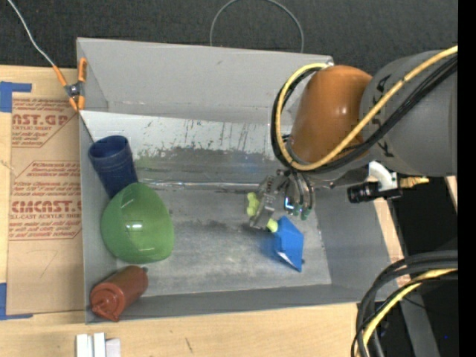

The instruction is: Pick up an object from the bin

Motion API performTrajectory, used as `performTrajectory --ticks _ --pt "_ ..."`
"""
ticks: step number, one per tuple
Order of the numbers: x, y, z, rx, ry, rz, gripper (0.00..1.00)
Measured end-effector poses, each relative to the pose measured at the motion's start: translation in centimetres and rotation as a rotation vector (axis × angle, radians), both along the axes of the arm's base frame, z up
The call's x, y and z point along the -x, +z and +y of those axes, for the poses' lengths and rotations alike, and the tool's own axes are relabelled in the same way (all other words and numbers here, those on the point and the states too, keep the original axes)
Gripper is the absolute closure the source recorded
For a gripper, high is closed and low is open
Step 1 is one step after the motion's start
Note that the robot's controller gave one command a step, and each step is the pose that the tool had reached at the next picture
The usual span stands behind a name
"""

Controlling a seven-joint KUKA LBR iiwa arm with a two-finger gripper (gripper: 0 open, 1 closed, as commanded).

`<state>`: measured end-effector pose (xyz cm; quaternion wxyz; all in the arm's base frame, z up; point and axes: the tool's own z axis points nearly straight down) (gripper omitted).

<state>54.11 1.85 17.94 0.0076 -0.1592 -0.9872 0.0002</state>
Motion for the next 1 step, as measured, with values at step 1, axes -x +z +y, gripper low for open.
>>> performTrajectory --ticks 1 --pt "-1.36 7.99 0.18 0.001 0.032 -0.023 1.0"
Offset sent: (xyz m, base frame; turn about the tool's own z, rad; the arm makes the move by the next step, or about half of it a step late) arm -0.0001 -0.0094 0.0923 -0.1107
